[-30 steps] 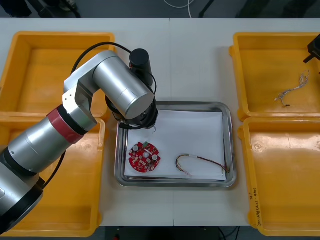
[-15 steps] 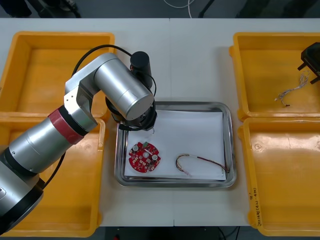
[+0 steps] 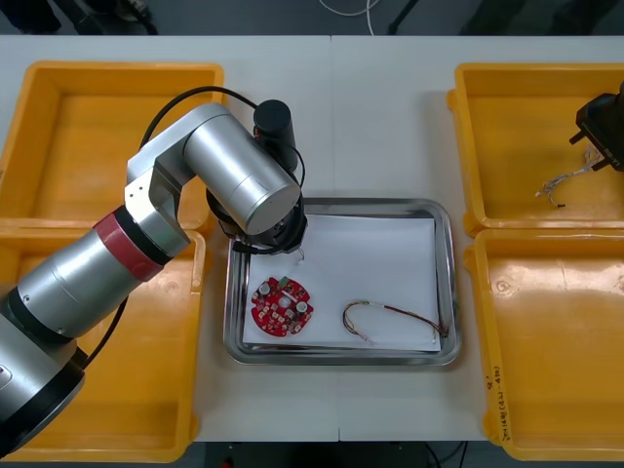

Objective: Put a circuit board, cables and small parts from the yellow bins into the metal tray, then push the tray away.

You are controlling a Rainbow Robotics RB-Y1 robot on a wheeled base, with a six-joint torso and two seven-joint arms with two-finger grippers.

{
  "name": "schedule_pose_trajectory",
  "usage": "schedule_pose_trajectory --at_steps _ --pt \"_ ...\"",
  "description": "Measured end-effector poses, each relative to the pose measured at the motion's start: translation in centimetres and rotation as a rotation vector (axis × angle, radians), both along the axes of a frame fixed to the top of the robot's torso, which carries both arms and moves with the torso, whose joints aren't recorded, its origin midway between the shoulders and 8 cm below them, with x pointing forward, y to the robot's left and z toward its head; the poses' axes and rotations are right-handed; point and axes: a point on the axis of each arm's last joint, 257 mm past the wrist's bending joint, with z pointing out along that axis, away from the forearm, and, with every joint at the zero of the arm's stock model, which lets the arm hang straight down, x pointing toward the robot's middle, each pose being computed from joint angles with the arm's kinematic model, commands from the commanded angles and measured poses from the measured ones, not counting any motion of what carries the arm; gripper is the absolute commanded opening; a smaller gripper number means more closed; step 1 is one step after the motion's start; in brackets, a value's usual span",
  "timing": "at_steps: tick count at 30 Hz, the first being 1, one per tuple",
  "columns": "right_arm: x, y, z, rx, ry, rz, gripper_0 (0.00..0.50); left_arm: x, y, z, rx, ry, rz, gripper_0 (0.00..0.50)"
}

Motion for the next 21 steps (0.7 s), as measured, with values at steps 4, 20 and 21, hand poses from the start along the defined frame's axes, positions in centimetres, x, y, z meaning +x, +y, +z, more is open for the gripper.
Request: schedule_pose_trajectory --at_steps 4,20,21 --pt "-0.1 -0.4 -1.0 0.005 -0.007 -0.01 0.5 0.0 -0.2 0.2 -0.003 -0.004 -0.004 0.5" --pt "-0.6 -0.6 -4.5 0.02 -0.011 -0.032 0.5 -1.8 2.6 9.5 -0.107 0.018 0.085 0.5" --pt "-0.5 -0.5 -4.6 0.024 -0.012 -0.038 0.5 -1.8 3.0 9.9 -0.113 0.018 0.096 0.5"
